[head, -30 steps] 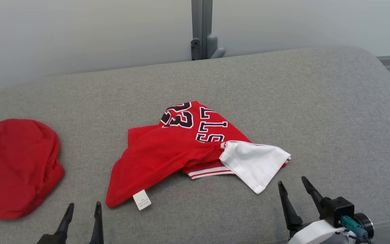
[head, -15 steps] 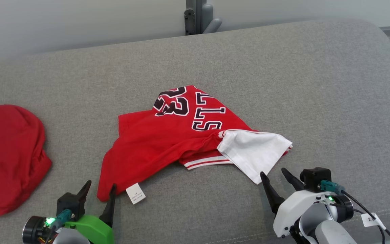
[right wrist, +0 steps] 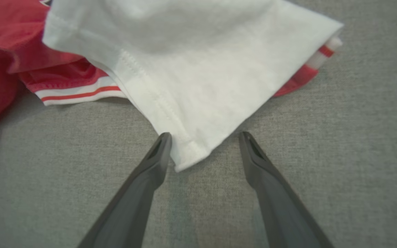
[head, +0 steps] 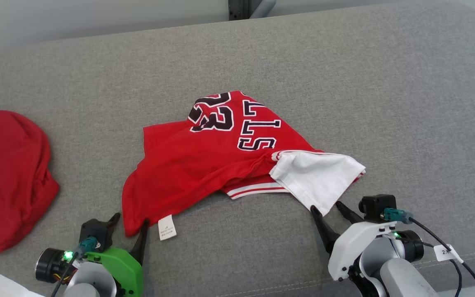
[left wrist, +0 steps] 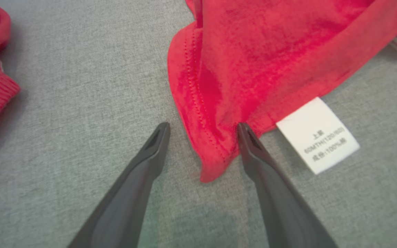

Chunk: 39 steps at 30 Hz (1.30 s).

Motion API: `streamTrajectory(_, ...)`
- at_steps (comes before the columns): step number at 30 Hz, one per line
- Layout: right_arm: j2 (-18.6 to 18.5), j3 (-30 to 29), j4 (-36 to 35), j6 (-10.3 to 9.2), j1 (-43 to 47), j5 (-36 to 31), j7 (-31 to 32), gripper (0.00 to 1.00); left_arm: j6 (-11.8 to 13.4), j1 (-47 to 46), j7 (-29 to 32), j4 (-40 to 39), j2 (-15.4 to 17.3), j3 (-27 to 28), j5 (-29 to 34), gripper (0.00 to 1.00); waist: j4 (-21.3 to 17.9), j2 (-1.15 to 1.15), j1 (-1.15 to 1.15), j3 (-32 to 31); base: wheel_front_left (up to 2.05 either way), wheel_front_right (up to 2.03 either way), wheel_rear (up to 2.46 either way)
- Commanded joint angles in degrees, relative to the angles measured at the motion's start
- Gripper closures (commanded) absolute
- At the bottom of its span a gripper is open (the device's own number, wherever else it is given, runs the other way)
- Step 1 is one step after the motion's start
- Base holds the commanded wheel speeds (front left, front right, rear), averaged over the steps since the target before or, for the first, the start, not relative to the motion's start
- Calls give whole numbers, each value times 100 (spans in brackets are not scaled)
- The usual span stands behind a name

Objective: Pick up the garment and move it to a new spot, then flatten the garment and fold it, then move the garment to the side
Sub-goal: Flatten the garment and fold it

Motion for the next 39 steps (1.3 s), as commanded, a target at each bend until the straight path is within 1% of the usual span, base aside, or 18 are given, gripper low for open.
streamTrajectory(1, -9, 6, 39, -2, -73, 52, -37, 0, 0, -100, -14, 48, 44, -46, -39, 0, 42, 62, 0, 55, 0, 0, 0)
streamTrajectory(7, -8, 98, 178, -2, -208, 128, -80, 0, 0, -111, 125, 10, 105, -254, -241, 0, 66, 62, 0, 88, 0, 0, 0)
streamTrajectory(8, -8, 102, 204, -2, -228, 121, -92, 7, 0, -99, 151, -44, 123, -278, -272, 0, 75, 62, 0, 85, 0, 0, 0)
streamTrajectory(9, -8, 105, 228, -2, -247, 126, -100, 20, 0, -82, 168, -101, 143, -295, -304, 0, 84, 62, 0, 81, 0, 0, 0)
streamTrajectory(11, -7, 111, 261, -2, -272, 138, -119, 53, 0, -37, 214, -240, 189, -343, -333, 0, 102, 62, 0, 73, 0, 0, 0)
streamTrajectory(12, -7, 111, 282, -2, -276, 136, -129, 57, 1, -7, 245, -305, 210, -364, -328, 0, 112, 62, 0, 68, 0, 0, 0)
streamTrajectory(14, -7, 109, 319, -2, -280, 137, -147, 61, 1, 66, 324, -461, 236, -422, -357, 0, 132, 62, 0, 52, 0, 0, 0)
streamTrajectory(20, -8, 114, 380, -2, -325, 155, -217, 63, 33, 177, 517, -774, 279, -446, -476, 0, 163, 62, 0, 44, 0, 0, 0)
streamTrajectory(24, -8, 154, 421, -2, -400, 178, -273, 63, 40, 57, 510, -773, 231, -438, -564, 0, 152, 62, 0, 84, 0, 0, 0)
streamTrajectory(25, -8, 163, 429, -2, -413, 184, -289, 65, 39, 29, 508, -732, 224, -447, -585, 0, 144, 62, 0, 92, 0, 0, 0)
streamTrajectory(26, -8, 177, 441, -2, -424, 187, -292, 72, 36, 17, 549, -677, 209, -472, -617, 0, 136, 62, 0, 100, 0, 0, 0)
streamTrajectory(27, -8, 197, 453, -2, -439, 188, -294, 81, 29, 4, 608, -614, 188, -513, -662, 20, 126, 62, 0, 106, 0, 0, 0)
streamTrajectory(28, -8, 214, 456, -2, -458, 195, -303, 97, 22, -16, 639, -552, 169, -537, -732, 65, 114, 62, 0, 111, 0, 0, 0)
streamTrajectory(29, -8, 234, 458, -2, -471, 224, -297, 100, 17, -37, 670, -485, 195, -569, -725, 100, 94, 62, 0, 111, 0, 0, 0)
streamTrajectory(34, -7, 330, 326, -2, -413, 296, -292, 100, -2, 26, 693, -374, 248, -679, -1020, 100, 1, 62, 0, 27, 0, 0, 0)
streamTrajectory(37, -12, 229, 4, -2, -260, 352, -227, 100, 0, 152, 720, -627, 339, -619, -1304, 100, -62, 62, 0, -73, 0, 0, 0)
streamTrajectory(39, -19, 85, -376, -2, -140, 354, -116, 100, -2, 249, 792, -967, 419, -572, -1515, 100, -93, 62, 0, -137, 0, 0, 0)
